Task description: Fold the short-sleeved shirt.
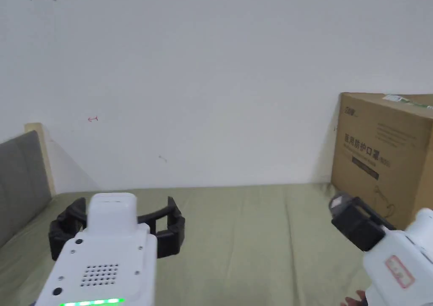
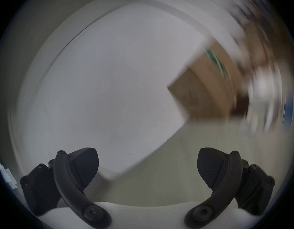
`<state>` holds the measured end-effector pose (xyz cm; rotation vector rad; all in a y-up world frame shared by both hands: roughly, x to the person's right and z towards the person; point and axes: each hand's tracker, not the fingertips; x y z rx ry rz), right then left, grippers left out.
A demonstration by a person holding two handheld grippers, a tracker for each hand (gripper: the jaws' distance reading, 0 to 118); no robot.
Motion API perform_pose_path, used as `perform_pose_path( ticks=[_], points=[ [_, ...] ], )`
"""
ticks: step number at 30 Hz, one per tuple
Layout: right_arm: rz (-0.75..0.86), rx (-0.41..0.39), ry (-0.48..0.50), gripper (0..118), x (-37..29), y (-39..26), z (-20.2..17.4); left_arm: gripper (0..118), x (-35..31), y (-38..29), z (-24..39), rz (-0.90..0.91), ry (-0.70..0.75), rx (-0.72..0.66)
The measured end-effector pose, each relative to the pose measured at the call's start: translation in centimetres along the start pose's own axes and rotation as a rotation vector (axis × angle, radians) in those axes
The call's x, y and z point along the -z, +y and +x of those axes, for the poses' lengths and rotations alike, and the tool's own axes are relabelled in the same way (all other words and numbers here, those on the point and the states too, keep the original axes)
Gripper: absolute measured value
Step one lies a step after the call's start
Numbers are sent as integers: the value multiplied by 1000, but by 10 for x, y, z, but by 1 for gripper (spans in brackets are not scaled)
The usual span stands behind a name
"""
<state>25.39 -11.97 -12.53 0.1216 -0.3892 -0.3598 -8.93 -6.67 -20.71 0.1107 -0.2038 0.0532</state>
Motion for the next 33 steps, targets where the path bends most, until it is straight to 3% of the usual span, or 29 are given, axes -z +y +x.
perform_pose_path(
  ticks=[1,2,3,5,11,17,21,33],
  points=[
    [15,-196,-62,117,-2,-3,-13,118,-2,1,-9,11,13,-49],
    [24,-338,-108,117,-2,-7,-20,118,13,-21,-2,18,27,-69],
    [30,-412,-117,117,-4,-11,-26,118,15,-23,-5,21,40,-68],
    [39,-407,-61,117,-7,-14,-28,118,22,-25,-12,25,38,-36],
    [-5,-315,-41,117,-10,-11,-27,118,9,-33,1,21,17,52],
    [14,-345,-6,117,-15,-13,-33,118,6,-36,9,29,-9,109],
    [43,-316,43,117,-21,-13,-34,118,3,-38,11,16,-31,106],
    [63,-347,74,117,-25,-13,-43,118,3,-40,12,-9,-24,99]
  ],
)
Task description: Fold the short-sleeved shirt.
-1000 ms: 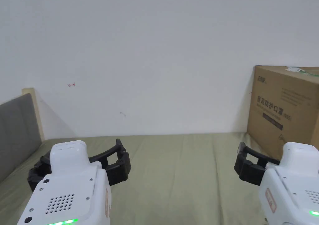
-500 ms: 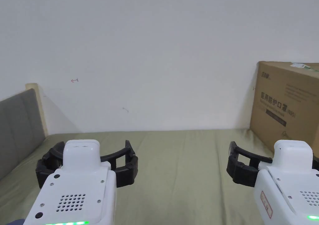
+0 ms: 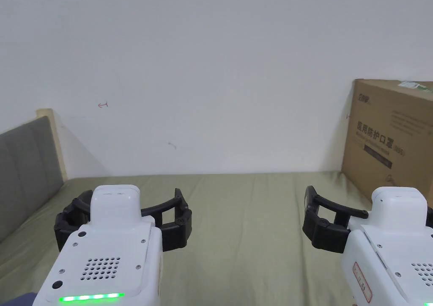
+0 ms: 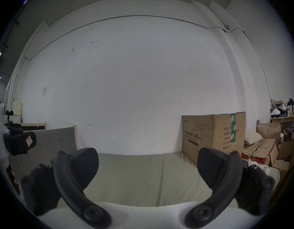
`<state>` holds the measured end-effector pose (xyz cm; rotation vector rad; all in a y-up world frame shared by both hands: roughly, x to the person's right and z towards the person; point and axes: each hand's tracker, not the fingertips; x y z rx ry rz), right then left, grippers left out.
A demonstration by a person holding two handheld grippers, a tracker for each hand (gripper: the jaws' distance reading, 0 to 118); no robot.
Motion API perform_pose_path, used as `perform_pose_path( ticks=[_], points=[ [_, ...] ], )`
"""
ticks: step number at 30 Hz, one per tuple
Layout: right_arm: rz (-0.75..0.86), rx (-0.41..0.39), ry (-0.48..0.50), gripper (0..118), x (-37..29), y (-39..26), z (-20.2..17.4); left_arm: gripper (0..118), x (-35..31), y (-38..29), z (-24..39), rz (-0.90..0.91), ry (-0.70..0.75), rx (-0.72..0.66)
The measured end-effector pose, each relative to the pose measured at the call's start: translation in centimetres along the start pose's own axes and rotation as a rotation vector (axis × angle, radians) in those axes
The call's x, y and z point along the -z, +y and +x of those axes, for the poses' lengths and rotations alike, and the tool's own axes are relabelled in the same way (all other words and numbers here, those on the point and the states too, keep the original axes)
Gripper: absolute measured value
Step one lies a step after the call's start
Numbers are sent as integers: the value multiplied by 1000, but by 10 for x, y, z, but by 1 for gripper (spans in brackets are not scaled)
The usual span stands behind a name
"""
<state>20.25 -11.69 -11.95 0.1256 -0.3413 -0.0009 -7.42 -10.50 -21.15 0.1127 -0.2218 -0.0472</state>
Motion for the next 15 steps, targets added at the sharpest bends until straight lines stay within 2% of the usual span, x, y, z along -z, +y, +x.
perform_pose_path(
  ticks=[3,5,6,12,15],
  points=[
    [5,-3,8,117,0,1,-1,118,-1,1,1,9,-4,7],
    [-21,-48,-28,117,2,2,-4,118,-1,1,1,12,-2,11],
    [-17,-47,-17,117,3,1,-4,118,-1,1,1,12,-5,10],
    [-50,22,7,117,3,1,-5,118,0,-1,0,-6,8,-6],
    [-60,35,-11,117,5,0,-6,118,2,-2,-2,-12,-3,-10]
  ],
)
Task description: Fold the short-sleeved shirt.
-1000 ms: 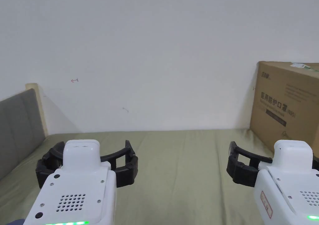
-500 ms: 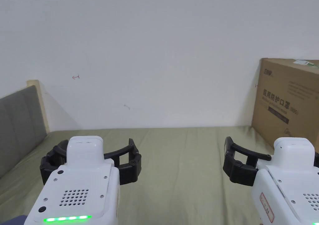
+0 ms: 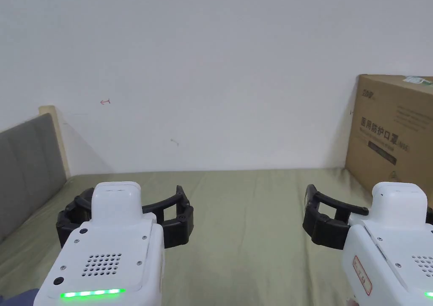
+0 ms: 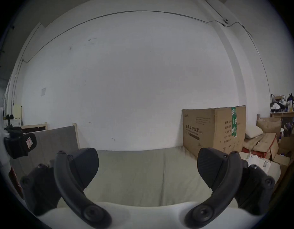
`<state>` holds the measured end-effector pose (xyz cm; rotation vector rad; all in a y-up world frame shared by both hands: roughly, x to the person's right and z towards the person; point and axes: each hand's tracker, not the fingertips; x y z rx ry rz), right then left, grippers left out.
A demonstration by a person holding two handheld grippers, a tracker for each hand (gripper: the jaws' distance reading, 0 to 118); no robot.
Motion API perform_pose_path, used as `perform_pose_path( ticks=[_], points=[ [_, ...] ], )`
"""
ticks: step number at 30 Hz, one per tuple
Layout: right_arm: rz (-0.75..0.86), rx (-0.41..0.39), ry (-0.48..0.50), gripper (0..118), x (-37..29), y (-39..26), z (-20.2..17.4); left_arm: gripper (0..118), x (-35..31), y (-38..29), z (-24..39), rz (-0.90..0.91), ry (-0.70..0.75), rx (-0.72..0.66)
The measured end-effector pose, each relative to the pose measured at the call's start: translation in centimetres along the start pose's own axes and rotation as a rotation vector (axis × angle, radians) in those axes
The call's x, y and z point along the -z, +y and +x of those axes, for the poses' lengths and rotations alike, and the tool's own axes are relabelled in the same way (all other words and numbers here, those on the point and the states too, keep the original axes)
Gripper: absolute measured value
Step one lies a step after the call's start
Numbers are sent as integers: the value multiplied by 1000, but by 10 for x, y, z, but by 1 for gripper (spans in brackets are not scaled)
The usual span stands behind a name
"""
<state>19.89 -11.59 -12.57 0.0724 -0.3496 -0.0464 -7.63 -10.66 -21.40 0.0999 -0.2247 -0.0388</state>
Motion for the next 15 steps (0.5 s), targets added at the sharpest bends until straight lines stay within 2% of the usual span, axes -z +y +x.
perform_pose_path(
  ticks=[2,3,4,5,6,8,10,15],
  points=[
    [-26,-3,8,114,2,-1,1,115,0,0,1,-12,-15,14],
    [-35,6,28,104,2,-1,2,106,-2,0,1,-19,-33,42],
    [-32,8,29,72,2,-1,2,86,-3,0,3,-16,-22,81],
    [-42,2,6,9,3,-1,2,35,-3,-1,5,-25,15,121],
    [-54,-5,-44,0,4,-3,3,0,1,-3,6,-47,36,152],
    [-54,41,5,0,4,-5,12,0,5,-14,-2,-75,42,108],
    [-92,40,6,0,8,-6,16,0,9,-16,-8,-120,16,37],
    [-109,55,18,0,8,-9,20,0,16,-25,-14,-160,29,11]
  ],
)
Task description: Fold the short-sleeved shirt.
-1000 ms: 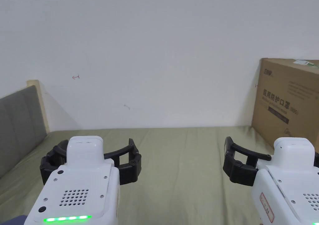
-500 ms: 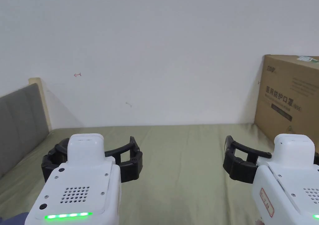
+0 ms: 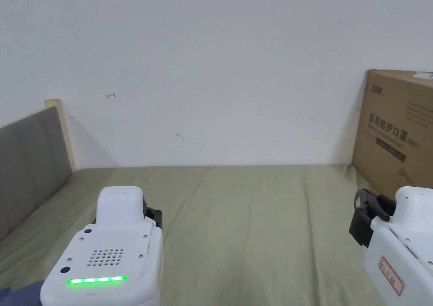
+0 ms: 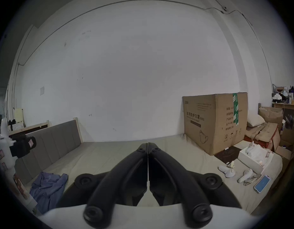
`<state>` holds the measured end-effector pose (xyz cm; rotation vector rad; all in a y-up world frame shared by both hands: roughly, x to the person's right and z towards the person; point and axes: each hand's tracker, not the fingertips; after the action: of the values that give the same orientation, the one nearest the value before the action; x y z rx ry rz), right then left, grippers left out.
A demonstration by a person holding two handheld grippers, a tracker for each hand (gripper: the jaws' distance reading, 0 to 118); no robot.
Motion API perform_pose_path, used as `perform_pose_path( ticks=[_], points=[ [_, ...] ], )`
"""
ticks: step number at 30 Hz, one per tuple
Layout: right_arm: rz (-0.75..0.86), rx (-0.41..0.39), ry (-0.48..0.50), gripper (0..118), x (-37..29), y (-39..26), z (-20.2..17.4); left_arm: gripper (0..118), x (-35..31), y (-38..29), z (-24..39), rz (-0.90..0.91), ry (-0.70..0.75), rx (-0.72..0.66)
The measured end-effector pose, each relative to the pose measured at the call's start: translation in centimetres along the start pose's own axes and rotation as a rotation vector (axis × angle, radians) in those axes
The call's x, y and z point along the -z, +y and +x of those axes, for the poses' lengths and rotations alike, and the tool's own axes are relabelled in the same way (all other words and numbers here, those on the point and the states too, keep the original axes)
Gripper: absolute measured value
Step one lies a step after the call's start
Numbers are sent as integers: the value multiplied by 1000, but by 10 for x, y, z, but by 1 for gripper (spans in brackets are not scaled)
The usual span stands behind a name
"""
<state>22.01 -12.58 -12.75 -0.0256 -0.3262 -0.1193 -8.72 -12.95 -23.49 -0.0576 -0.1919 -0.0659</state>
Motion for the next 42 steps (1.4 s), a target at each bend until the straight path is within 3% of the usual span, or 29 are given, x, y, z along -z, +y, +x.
perform_pose_path(
  ticks=[5,9,12,15,22,24,26,29,30,31,32,33,34,36,39,40,41,42],
  points=[
    [-9,7,59,0,15,-9,-34,0,-10,-9,-39,-45,29,-27],
    [-63,22,269,0,33,-20,-106,0,-40,-14,-117,-48,237,1],
    [-98,-16,451,0,31,-29,-166,0,-70,-17,-171,-36,426,15],
    [-158,-6,576,0,32,-37,-200,0,-87,-24,-195,-52,511,45],
    [-168,-61,585,0,33,-44,-211,0,-69,-31,-225,-137,460,-5],
    [-176,-98,574,0,34,-46,-205,0,-33,-40,-252,-311,359,-72],
    [-198,-131,559,1,38,-52,-197,0,12,-64,-282,-586,194,-242],
    [-268,-151,528,1,49,-66,-186,1,71,-124,-306,-885,124,-425],
    [-300,-144,518,1,54,-71,-182,6,86,-143,-308,-944,124,-434],
    [-328,-136,511,1,58,-77,-178,28,101,-161,-308,-983,123,-420],
    [-351,-131,504,1,62,-82,-175,76,113,-175,-308,-1012,125,-410],
    [-371,-129,492,1,66,-88,-173,100,126,-189,-306,-1035,124,-391],
    [-388,-134,480,1,69,-94,-170,106,137,-203,-306,-1063,128,-402],
    [-430,-155,453,1,74,-105,-167,108,157,-232,-300,-1072,104,-418],
    [-486,-176,460,1,79,-118,-162,118,189,-294,-295,-1293,4,-481],
    [-500,-187,460,1,79,-122,-161,118,197,-307,-288,-1292,-4,-388],
    [-510,-195,462,1,79,-125,-160,118,189,-276,-267,-1236,56,-223],
    [-518,-201,464,1,79,-128,-159,118,190,-265,-255,-1198,82,-198]
  ],
)
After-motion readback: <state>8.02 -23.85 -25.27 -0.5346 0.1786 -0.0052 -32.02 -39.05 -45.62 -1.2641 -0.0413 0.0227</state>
